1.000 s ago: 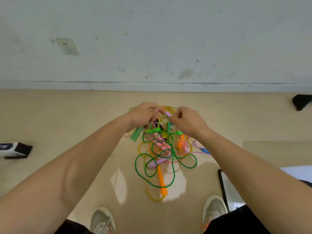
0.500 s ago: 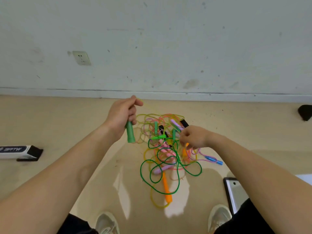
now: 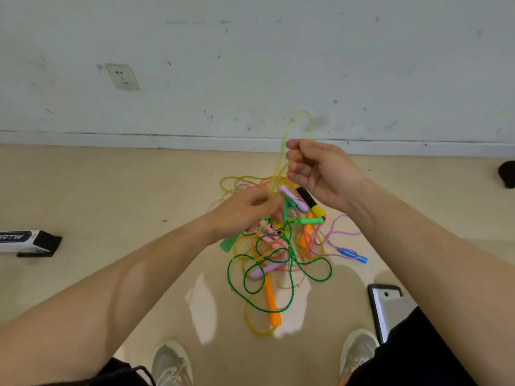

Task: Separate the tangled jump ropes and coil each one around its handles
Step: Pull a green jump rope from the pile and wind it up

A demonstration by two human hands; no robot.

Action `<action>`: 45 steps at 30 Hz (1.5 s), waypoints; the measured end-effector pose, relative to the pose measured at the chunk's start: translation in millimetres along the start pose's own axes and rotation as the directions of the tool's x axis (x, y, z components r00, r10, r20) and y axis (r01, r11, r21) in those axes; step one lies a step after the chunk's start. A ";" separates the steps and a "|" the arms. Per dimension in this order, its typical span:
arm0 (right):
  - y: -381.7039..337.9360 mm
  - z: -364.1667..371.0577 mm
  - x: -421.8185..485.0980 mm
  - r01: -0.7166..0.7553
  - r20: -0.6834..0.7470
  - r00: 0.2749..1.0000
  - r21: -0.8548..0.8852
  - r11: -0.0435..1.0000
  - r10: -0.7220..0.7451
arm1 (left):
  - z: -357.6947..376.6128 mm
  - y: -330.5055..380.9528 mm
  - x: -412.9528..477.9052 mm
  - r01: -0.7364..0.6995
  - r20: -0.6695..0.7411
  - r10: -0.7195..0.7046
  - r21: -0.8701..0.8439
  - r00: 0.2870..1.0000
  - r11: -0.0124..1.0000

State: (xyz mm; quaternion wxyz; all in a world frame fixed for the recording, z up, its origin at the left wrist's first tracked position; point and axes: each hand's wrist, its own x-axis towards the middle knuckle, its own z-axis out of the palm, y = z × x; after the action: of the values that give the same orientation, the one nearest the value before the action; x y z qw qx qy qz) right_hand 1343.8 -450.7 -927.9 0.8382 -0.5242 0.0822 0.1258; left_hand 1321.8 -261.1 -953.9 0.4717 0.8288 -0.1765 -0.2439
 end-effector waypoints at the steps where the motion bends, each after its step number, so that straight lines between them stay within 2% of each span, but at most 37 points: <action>1: -5.0 -3.5 0.3 0.022 -0.030 0.999 0.043 0.999 -0.021 | -1.4 -4.7 0.1 0.027 0.012 -0.027 0.044 1.000 0.999; 2: -10.2 -6.7 -0.1 0.039 -0.063 0.997 0.059 0.998 -0.035 | -2.2 -7.9 0.8 0.057 0.001 -0.057 0.035 0.998 0.998; 4: -13.0 -17.1 2.1 0.013 -0.137 0.990 -0.034 0.999 -0.017 | -4.6 -5.0 2.4 0.090 -0.041 -0.097 -0.153 0.994 0.984; 5: -9.6 -21.9 3.9 -0.035 -0.171 0.985 -0.135 0.990 0.011 | -6.6 -0.1 3.9 0.089 -0.071 -0.114 -0.292 0.991 0.952; 7: 5.4 -25.0 4.5 -0.152 -0.183 0.978 -0.306 0.940 0.098 | -11.3 12.0 7.4 0.068 -0.106 -0.154 -0.563 0.982 0.824; 10: 33.8 -13.3 -3.9 -0.266 -0.030 0.956 -0.517 0.814 0.293 | -19.0 28.7 8.3 0.039 -0.072 -0.164 -0.810 0.984 0.585; 12: 48.0 -4.5 -11.8 -0.282 0.102 0.888 -0.649 0.707 0.448 | -26.9 33.4 9.1 0.003 -0.082 -0.158 -0.882 0.984 0.472; 14: 56.8 -4.2 -17.0 -0.297 0.149 0.813 -0.724 0.622 0.563 | -39.7 33.2 11.0 -0.071 -0.160 -0.190 -0.911 0.969 0.406; 16: 57.8 -9.6 -19.5 -0.302 0.085 0.818 -0.778 0.551 0.569 | -56.5 27.7 12.5 -0.172 -0.289 -0.258 -0.902 0.922 0.396; 18: 56.1 -20.1 -19.0 -0.275 -0.015 0.862 -0.853 0.443 0.506 | -73.6 17.3 11.8 -0.249 -0.404 -0.337 -0.874 0.851 0.418; 20: 54.1 -32.9 -16.5 -0.196 -0.041 0.899 -0.928 0.317 0.436 | -85.5 4.0 9.6 -0.270 -0.489 -0.400 -0.829 0.775 0.489; 21: 53.8 -38.5 -15.4 -0.160 -0.034 0.916 -0.945 0.286 0.401 | -88.3 -2.4 8.6 -0.241 -0.519 -0.422 -0.796 0.743 0.555; 22: 54.3 -43.2 -14.4 -0.147 -0.028 0.930 -0.943 0.300 0.367 | -88.4 -8.1 7.6 -0.184 -0.542 -0.435 -0.752 0.719 0.634; 23: 53.2 -45.2 -14.3 -0.157 -0.030 0.941 -0.920 0.358 0.336 | -86.0 -13.0 7.0 -0.104 -0.554 -0.437 -0.694 0.708 0.712; 24: 51.1 -43.8 -15.0 -0.174 -0.025 0.949 -0.872 0.458 0.313 | -81.1 -17.1 6.6 -0.015 -0.554 -0.427 -0.623 0.715 0.782; 27: 41.1 -26.8 -15.3 -0.163 0.046 0.971 -0.591 0.790 0.234 | -56.2 -21.1 6.1 0.133 -0.461 -0.325 -0.402 0.826 0.906; 30: 28.2 -9.8 -12.6 -0.150 0.065 0.983 -0.276 0.949 0.174 | -25.6 -14.1 4.4 0.133 -0.285 -0.210 -0.266 0.935 0.955; 34: 15.7 -1.6 -10.0 -0.100 0.042 0.994 -0.005 0.995 0.100 | 11.2 0.9 -0.2 0.099 -0.116 -0.132 -0.260 0.984 0.961; 38: 9.2 -3.9 -8.8 -0.030 -0.028 0.999 0.097 0.995 0.032 | 23.4 5.2 -0.5 0.078 -0.059 -0.105 -0.347 0.993 0.935; 41: -1.3 -17.7 -4.6 0.072 -0.169 0.985 0.170 0.983 -0.042 | 15.5 3.6 -0.7 0.047 -0.060 -0.060 -0.198 0.996 0.979; 43: -5.5 -28.2 -3.3 0.119 -0.254 0.964 0.154 0.981 -0.077 | 10.1 3.7 -0.7 0.020 -0.077 -0.026 -0.074 0.997 0.997; 45: -4.2 -34.6 -2.4 0.145 -0.310 0.945 0.116 0.983 -0.103 | 5.8 8.1 0.7 0.015 -0.101 -0.024 -0.090 0.995 0.996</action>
State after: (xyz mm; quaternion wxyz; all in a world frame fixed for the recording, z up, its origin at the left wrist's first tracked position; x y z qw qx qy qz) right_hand 1342.5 -483.9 -938.8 0.8559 -0.4827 0.1848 -0.0147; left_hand 1318.5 -269.5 -949.6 0.5140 0.8200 -0.1331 -0.2137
